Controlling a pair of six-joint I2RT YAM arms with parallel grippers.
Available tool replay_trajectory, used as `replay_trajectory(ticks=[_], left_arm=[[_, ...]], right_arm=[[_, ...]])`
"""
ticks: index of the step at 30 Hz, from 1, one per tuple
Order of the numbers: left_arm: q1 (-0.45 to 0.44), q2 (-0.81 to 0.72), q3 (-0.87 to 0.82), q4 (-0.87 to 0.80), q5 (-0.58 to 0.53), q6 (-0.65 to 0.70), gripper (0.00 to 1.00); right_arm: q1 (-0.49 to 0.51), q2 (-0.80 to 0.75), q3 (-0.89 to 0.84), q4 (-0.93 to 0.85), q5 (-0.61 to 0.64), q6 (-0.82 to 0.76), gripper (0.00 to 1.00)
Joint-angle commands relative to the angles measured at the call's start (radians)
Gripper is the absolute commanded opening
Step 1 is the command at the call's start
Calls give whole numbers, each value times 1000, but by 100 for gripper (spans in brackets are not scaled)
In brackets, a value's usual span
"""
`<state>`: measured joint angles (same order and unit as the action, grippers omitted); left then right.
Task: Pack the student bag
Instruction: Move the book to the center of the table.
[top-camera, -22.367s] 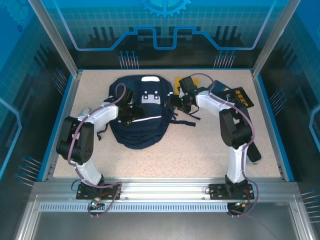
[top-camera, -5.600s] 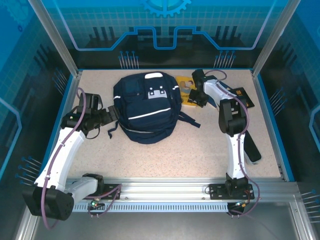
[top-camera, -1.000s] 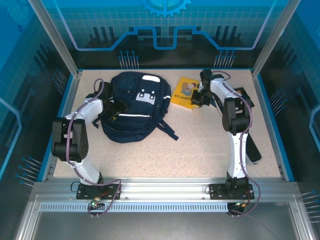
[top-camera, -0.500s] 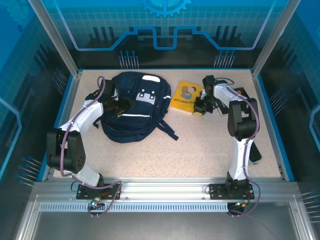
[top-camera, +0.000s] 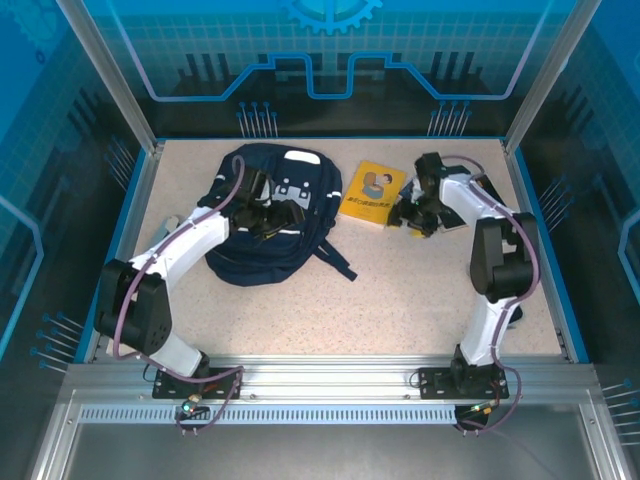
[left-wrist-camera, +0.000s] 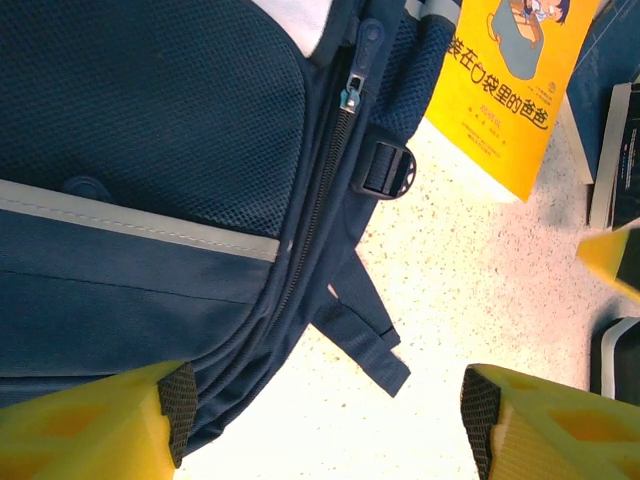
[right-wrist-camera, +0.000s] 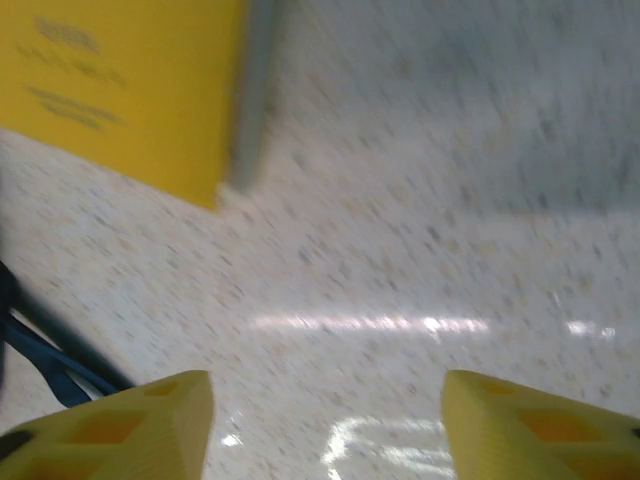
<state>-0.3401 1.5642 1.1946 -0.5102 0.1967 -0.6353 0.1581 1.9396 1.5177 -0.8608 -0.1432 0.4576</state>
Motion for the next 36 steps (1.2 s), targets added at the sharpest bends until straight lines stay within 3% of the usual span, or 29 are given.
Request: replay_trajectory(ticks=[1, 8, 14, 20, 24, 27, 32, 36], left_arm=[[-37, 35, 45, 22, -55, -58, 74], [-53, 60, 84, -3, -86, -98, 74], [-54, 51, 85, -41, -99, -92, 75], [-54, 48, 79, -54, -117, -65, 76], [-54, 52, 84, -58, -117, -37, 76], [-53, 53, 86, -66, -126, -12, 76], [-54, 53, 83, -61, -128, 10, 77], [-54, 58, 82, -53, -129, 20, 77]], right_arm=[[75, 107, 194, -1, 141, 38, 69], [193, 439, 661, -107, 278, 26, 66], [236, 650, 947, -149, 276, 17, 65], [245, 721, 978, -136, 258, -10, 64], [244, 746, 977, -160, 278, -24, 51], [241, 759, 966, -175, 311, -10, 49], [236, 780, 965, -185, 296, -12, 68], [236, 800, 971, -217, 293, -28, 73]])
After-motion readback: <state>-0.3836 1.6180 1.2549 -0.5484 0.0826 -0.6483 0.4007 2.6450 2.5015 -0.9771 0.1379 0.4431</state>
